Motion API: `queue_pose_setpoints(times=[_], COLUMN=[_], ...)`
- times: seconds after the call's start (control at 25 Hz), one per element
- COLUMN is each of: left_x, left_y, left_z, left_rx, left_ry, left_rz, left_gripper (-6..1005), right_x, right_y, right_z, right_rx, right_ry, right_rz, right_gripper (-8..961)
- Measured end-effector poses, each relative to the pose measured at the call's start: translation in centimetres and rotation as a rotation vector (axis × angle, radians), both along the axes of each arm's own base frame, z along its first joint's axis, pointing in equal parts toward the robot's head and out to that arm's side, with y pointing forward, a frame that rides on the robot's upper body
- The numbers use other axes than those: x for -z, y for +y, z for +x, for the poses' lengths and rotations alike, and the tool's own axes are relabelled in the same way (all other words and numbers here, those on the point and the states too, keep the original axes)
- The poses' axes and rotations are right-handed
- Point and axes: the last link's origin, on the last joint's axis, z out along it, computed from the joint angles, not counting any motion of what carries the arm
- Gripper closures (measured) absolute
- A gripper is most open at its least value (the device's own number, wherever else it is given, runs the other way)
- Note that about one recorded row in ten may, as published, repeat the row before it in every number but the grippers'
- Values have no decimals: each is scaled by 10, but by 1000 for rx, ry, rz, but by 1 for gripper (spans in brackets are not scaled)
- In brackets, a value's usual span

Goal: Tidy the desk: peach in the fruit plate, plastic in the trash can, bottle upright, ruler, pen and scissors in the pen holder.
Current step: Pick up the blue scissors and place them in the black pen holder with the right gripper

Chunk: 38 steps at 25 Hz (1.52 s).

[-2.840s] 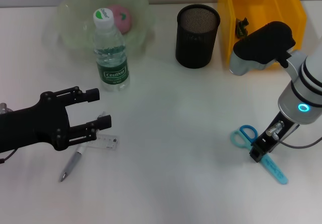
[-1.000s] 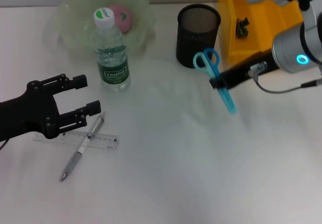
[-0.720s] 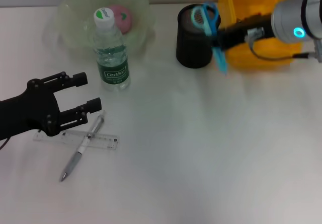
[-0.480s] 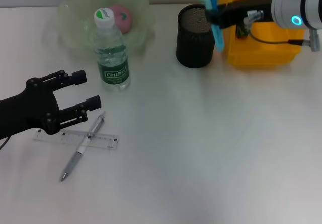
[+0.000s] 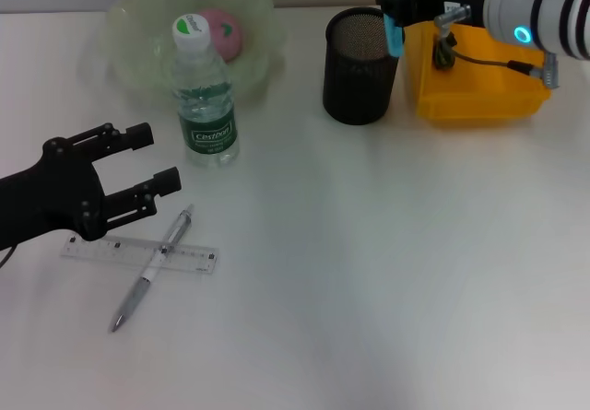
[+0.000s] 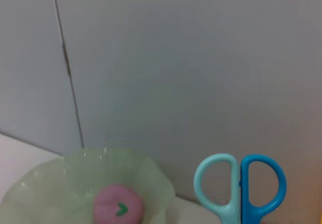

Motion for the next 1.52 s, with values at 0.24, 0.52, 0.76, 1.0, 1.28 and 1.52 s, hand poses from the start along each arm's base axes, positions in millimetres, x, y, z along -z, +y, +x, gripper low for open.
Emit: queue_pose_setpoints(times=[0.24,0.52,0.76,1.0,1.28,1.52], left_x=[-1,-1,-1,-1,-1,-2], left_y=[1,2,2,4,5,5], left_z=[-1,-2,-2,-2,-2,-3], left_rx=[-7,-11,-14,-16,-16,-18], left_ry=[7,9,11,18,19,19], left_rz=[6,10,13,16,17,20], left_gripper=[345,346,347,347,348,349], right_x=[9,25,31,36,40,41], right_y=[2,6,9,12,13,12], right_z=[-1,7,13,17,19,18], right_rx=[-33,-50,-43,-31,-33,-39], right_ry=[7,0,-13,-32,-43,-44], right_rz=[41,77,76,63,56,58], right_gripper=[659,650,643,637,628,621])
